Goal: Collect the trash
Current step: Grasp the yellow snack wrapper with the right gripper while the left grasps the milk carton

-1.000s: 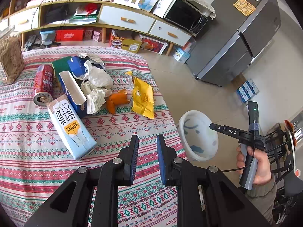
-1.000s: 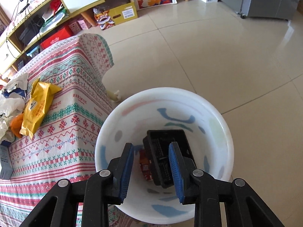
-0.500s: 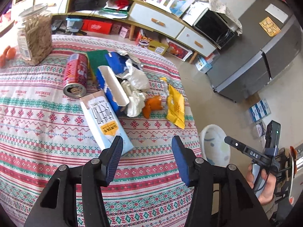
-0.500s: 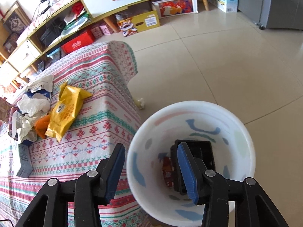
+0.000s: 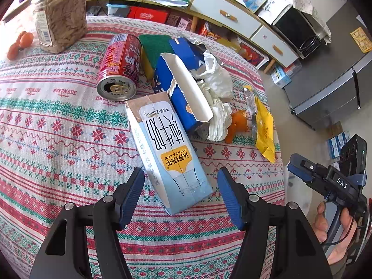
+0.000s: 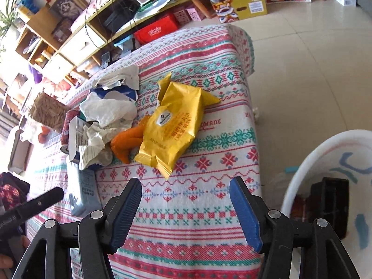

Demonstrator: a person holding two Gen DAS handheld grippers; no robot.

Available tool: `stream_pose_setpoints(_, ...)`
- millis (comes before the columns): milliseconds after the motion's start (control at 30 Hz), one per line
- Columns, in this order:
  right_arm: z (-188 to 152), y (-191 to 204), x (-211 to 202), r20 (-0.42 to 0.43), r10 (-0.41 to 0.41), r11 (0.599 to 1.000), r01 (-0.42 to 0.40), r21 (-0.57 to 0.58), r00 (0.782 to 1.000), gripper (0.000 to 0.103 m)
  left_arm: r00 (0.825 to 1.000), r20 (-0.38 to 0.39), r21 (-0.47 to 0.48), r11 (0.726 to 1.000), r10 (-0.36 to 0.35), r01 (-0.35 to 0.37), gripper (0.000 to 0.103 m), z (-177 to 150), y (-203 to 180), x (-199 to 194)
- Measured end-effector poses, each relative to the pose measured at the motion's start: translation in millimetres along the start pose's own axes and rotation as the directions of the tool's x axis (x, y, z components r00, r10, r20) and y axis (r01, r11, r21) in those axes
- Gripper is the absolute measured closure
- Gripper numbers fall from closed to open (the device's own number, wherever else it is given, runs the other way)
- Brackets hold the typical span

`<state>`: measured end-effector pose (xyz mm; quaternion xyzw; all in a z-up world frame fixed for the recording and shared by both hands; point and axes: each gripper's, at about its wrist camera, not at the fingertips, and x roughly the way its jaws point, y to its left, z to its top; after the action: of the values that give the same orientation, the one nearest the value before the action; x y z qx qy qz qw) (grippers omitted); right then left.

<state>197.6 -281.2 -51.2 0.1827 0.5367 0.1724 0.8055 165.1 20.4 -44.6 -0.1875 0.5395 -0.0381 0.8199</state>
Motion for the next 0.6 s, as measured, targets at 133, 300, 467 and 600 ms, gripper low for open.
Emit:
stream_pose_setpoints(133, 5.5, -8.8, 18.3, -0.023, 0.067, 0.995, -0.065, 0.078, 0.998, 0.035, 1.000, -0.001, 0.023, 0.999, 0.023, -0.023, 0.033, 1.7, -5.9, 10.9)
stream_pose_setpoints(300, 9.7, -8.3, 33.3, -0.025, 0.108, 0.987, -0.104, 0.118, 0.994, 0.035, 0.999, 0.002, 0.036, 0.998, 0.041, -0.041, 0.031, 0.7, -8.9, 20.1)
stream_pose_setpoints(467, 8.6, -5.7, 46.1, -0.045, 0.130, 0.984, -0.123, 0.133, 0.991, 0.054, 0.999, 0.031, 0.007, 1.000, 0.008, -0.009, 0.037, -0.1, -1.2, 17.6)
stream_pose_setpoints(600, 7.6, -3.2, 47.7, -0.047, 0.130, 0.985, -0.124, 0.118, 0.990, 0.082, 0.998, 0.055, 0.014, 1.000, 0.014, -0.014, 0.058, -3.0, 3.0, 10.5)
